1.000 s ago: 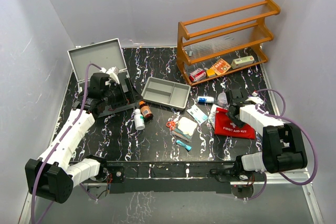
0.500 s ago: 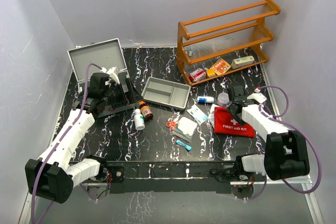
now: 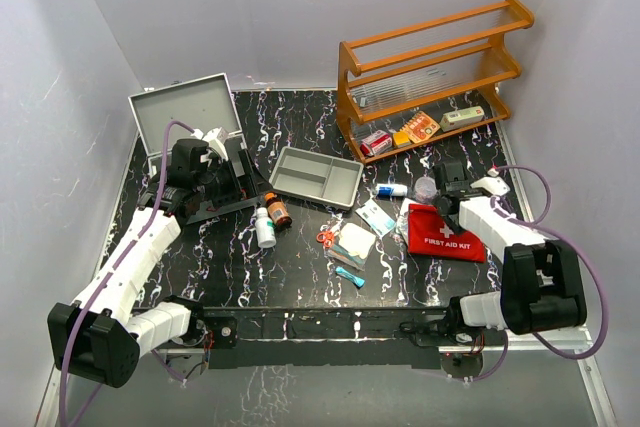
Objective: Organize the medicine kit
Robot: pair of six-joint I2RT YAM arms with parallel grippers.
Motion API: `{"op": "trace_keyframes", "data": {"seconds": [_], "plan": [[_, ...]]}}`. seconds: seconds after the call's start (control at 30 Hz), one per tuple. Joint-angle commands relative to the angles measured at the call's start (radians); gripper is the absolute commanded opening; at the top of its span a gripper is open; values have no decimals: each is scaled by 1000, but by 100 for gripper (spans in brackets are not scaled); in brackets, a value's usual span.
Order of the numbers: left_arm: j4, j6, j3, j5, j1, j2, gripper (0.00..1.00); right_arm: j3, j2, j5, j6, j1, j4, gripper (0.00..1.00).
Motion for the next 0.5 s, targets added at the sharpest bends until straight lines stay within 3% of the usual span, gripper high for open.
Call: {"op": "trace_keyframes", "data": {"seconds": [0.0,0.3,0.47], "plan": [[-2,10,20,15,1,-17,91,30,28,54,32,-12,90,53],[-2,5,15,20,1,-15,91,43,122,85,-8,-30,136,42],[-5,5,15,28,1,-17,91,41,127,70,-46,-35,160,26]]}}
